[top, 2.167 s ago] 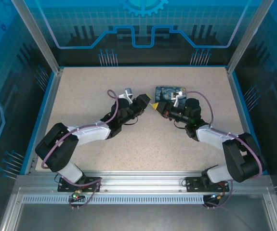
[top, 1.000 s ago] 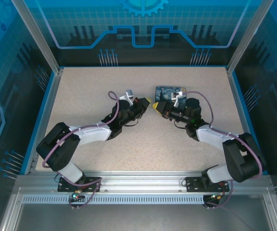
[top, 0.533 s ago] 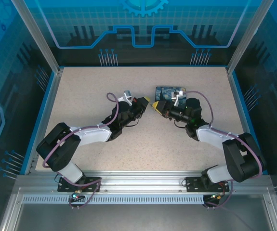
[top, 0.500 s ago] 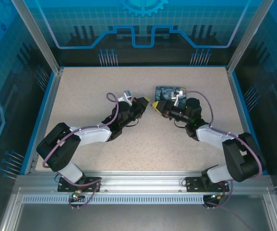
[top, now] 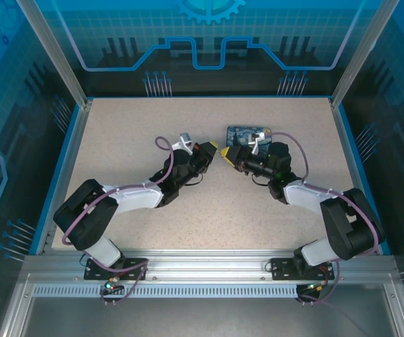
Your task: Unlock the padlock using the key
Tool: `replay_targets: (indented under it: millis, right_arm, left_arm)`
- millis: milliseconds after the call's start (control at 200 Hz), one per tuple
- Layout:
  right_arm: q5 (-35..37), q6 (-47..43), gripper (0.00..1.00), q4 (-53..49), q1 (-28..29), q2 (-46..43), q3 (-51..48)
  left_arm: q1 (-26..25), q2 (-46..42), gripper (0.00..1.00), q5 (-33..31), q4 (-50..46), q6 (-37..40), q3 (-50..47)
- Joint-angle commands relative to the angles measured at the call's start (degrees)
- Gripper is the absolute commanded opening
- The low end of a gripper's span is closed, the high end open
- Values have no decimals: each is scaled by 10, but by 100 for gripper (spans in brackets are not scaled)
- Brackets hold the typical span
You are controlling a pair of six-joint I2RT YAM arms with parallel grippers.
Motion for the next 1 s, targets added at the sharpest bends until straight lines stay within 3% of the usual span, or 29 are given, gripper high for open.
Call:
replay_targets:
  millis: [0, 630, 870, 995]
  right_arm:
    - [5, 6, 22, 22, 9, 5, 15]
    - [11, 13, 19, 38, 25, 19, 17]
    - [12, 13, 14, 37, 25, 19, 17]
    - [9, 15, 17, 45, 25, 18, 15]
  left_arm:
    - [-6, -1, 0, -21, 30, -4, -11]
    - [-11, -2, 0, -57, 61, -3, -24]
    - [-12, -3, 0, -62, 62, -1, -26]
    - [-12, -3, 0, -64, 64, 0, -28]
